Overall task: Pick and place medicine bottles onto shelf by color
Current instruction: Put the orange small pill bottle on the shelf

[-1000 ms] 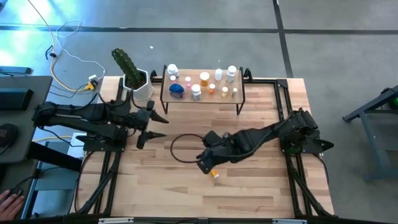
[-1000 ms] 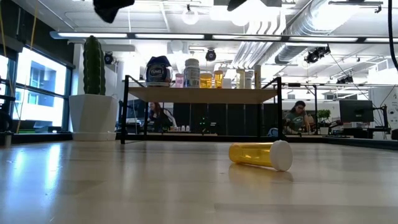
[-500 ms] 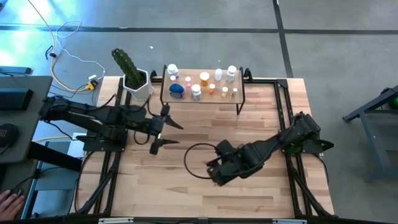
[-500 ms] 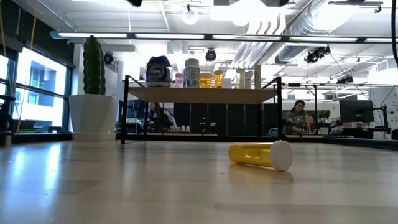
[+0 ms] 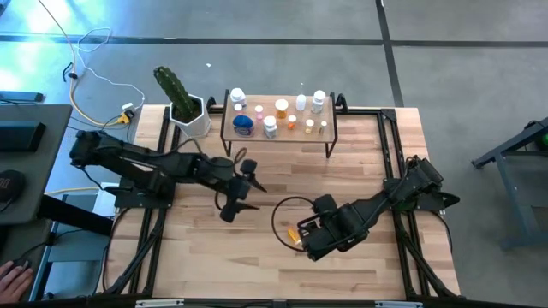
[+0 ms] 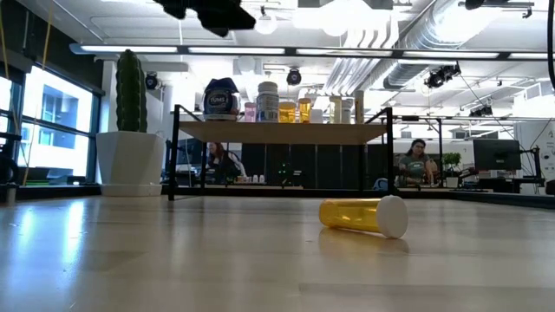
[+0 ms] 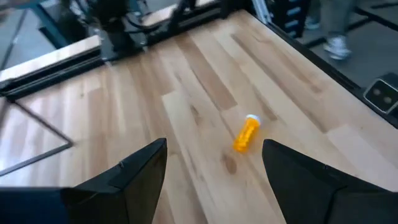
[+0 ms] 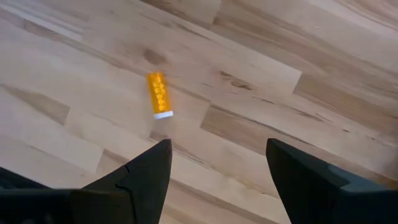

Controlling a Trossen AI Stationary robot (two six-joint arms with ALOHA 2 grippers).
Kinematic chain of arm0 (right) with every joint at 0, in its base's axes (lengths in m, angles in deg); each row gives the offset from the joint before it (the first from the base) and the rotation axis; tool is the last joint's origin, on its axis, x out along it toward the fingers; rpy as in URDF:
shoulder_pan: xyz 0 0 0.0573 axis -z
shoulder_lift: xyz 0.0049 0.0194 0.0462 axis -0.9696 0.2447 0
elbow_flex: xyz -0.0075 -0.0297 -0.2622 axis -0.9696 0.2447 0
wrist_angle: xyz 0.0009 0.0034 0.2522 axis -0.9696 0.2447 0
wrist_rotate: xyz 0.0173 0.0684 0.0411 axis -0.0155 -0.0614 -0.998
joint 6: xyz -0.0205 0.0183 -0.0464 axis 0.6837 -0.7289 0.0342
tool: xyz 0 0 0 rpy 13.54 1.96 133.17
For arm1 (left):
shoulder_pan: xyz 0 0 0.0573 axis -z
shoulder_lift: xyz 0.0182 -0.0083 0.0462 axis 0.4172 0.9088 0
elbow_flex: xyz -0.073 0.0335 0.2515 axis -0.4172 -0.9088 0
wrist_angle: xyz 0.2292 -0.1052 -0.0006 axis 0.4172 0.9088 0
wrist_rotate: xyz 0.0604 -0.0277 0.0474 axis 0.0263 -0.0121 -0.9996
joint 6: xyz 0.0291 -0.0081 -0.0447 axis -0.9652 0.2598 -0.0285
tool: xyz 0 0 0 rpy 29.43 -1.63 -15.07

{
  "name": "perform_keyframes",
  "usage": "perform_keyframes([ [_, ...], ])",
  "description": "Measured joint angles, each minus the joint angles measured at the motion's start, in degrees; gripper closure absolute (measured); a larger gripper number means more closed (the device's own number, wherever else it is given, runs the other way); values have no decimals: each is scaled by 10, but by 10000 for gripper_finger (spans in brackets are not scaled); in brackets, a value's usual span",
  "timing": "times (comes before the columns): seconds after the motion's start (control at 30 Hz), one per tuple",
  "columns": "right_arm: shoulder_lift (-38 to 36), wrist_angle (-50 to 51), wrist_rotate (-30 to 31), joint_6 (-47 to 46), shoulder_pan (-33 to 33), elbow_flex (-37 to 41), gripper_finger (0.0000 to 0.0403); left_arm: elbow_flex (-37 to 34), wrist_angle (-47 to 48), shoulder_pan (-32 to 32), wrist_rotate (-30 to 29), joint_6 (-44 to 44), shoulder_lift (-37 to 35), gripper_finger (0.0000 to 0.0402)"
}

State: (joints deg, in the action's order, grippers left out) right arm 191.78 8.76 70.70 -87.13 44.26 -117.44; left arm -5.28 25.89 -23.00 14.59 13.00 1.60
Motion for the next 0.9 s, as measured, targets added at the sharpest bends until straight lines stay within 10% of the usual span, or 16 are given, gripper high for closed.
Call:
perform_keyframes([
  [0.9,0,22,-51,-44,5,0,151,0,-151,15,69,-114,223,149],
])
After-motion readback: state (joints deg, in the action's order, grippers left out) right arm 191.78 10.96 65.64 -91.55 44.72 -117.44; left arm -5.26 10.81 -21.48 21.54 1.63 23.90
